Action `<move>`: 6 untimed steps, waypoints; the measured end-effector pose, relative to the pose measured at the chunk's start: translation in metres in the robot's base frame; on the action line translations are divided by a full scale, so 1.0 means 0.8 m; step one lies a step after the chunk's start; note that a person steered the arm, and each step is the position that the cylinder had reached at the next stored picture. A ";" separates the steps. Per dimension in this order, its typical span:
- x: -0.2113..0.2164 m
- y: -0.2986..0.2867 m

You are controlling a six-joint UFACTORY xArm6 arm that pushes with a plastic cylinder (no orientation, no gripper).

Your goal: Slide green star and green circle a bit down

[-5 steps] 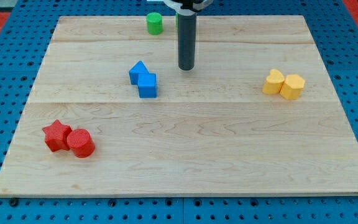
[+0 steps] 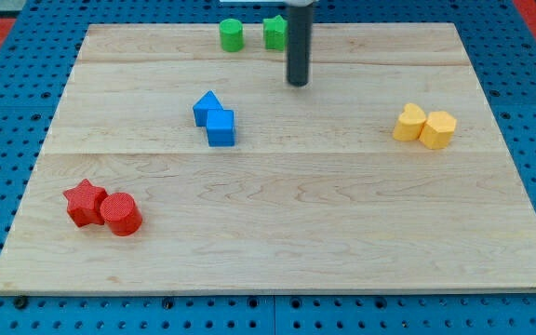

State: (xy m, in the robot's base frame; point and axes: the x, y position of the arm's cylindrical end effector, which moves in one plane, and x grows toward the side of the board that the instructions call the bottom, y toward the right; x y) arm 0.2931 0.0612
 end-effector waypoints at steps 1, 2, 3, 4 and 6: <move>-0.065 0.064; -0.117 0.061; -0.127 0.040; -0.124 0.009; -0.123 -0.096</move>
State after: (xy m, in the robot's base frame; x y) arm 0.1949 -0.0158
